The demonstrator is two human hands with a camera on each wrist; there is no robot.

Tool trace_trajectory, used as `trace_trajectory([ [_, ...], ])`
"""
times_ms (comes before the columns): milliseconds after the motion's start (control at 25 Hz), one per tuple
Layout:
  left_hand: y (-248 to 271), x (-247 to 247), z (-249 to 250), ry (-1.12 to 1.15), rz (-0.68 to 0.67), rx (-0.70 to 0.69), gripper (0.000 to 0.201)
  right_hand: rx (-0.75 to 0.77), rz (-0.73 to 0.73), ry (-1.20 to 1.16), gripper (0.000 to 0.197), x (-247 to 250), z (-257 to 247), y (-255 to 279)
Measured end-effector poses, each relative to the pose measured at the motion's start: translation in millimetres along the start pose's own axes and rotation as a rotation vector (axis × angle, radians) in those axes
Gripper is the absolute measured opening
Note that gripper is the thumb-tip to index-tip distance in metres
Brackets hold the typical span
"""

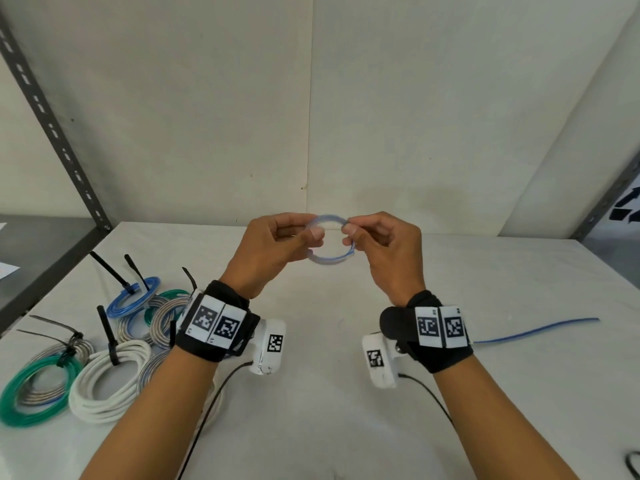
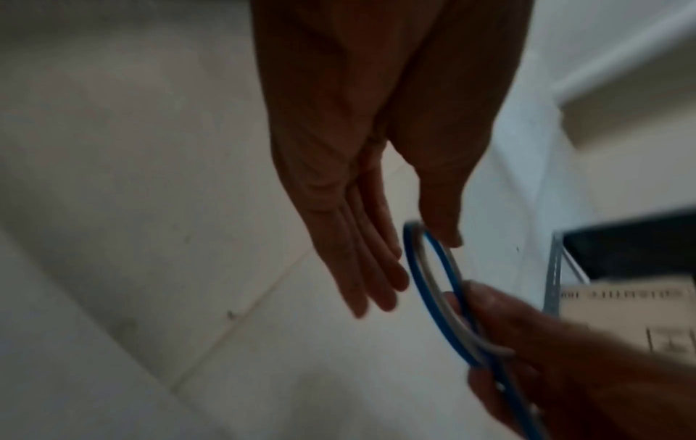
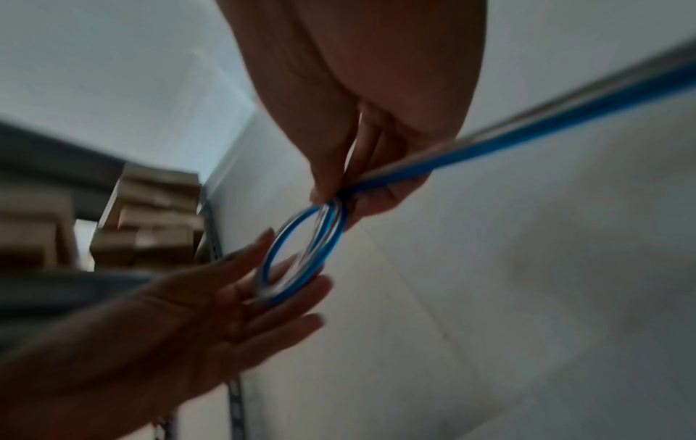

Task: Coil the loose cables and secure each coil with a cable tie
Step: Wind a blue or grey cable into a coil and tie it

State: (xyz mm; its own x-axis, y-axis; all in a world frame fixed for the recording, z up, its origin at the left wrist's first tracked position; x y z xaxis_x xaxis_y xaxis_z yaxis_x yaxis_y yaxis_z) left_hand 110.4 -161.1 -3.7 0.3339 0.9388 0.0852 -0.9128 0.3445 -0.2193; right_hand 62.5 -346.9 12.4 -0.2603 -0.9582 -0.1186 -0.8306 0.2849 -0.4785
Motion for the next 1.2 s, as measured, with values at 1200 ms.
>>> trace_trajectory([
  [1200, 4, -14, -10, 0.032, -0.007, 0.062, 0.017, -0.03, 0.115, 0.037, 0.056, 2, 12, 1],
])
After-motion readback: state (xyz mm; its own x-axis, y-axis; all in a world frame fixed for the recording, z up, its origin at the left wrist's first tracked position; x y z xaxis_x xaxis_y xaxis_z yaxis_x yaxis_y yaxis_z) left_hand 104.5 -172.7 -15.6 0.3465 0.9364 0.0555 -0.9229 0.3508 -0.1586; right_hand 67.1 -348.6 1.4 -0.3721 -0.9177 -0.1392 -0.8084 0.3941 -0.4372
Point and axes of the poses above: each hand's wrist, its own y-axis away from the middle knuckle, its own x-axis out of the back of the hand, z = x × y, the point moved 9 cm from there along -y, towards the middle knuckle, and after that the axes turned 8 degrees about -y, right-handed, at the moved point
